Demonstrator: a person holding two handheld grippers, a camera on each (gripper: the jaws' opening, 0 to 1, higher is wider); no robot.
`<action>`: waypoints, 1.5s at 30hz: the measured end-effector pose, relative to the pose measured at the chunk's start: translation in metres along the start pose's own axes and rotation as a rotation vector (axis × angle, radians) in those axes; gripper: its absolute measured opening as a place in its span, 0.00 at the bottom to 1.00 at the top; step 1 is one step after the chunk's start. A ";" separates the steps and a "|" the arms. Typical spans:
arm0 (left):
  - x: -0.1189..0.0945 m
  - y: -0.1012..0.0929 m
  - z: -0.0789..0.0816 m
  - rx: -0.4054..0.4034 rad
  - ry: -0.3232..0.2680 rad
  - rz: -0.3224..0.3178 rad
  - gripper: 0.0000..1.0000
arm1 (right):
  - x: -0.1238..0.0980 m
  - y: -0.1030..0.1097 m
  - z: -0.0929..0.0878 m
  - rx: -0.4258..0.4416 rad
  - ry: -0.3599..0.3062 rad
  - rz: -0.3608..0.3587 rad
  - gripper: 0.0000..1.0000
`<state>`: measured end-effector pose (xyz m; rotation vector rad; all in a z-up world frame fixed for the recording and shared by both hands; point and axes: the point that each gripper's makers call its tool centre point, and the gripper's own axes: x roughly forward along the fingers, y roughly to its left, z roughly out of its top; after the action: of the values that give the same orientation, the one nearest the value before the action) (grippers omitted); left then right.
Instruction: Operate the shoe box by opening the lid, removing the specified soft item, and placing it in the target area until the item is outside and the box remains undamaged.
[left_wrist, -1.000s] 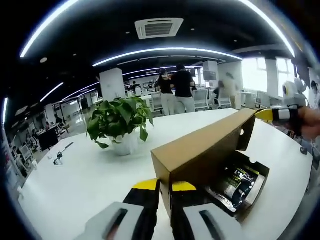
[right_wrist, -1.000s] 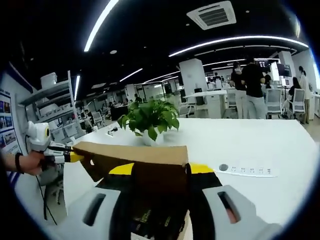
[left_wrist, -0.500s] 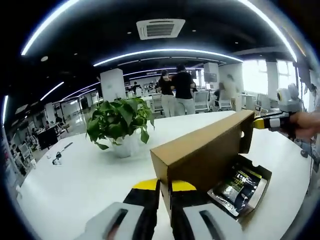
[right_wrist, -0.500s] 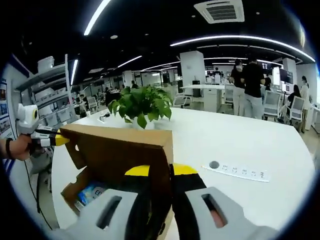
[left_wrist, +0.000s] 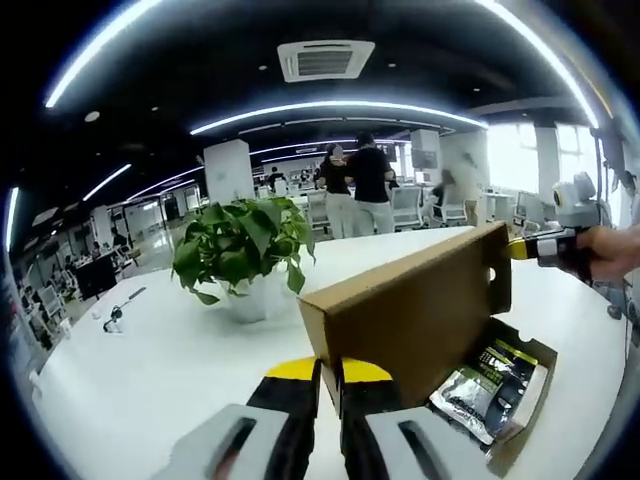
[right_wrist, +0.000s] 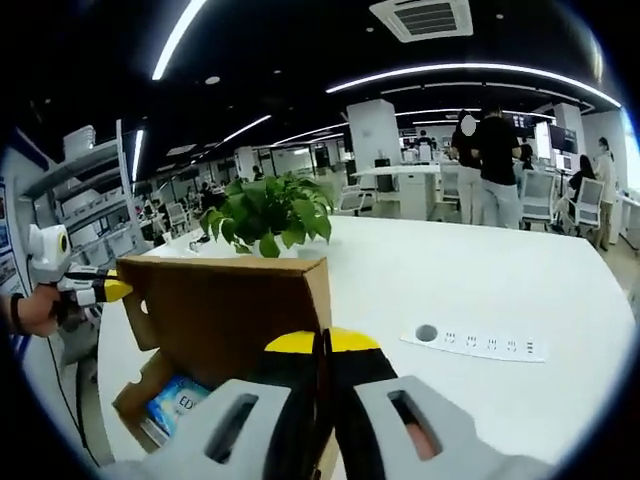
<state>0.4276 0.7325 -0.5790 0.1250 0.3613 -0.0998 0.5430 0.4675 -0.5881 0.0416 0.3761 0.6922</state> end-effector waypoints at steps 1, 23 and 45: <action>0.003 0.002 0.000 -0.001 0.000 0.001 0.06 | 0.003 -0.001 -0.002 -0.002 0.005 -0.003 0.00; 0.042 0.015 -0.021 0.021 0.062 0.037 0.05 | 0.031 -0.017 -0.044 0.066 0.087 -0.059 0.00; 0.046 0.021 -0.083 -0.028 0.230 0.030 0.08 | 0.037 0.000 -0.082 0.073 0.201 -0.044 0.01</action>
<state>0.4439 0.7612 -0.6697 0.1144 0.5895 -0.0504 0.5403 0.4840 -0.6767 0.0331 0.5935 0.6408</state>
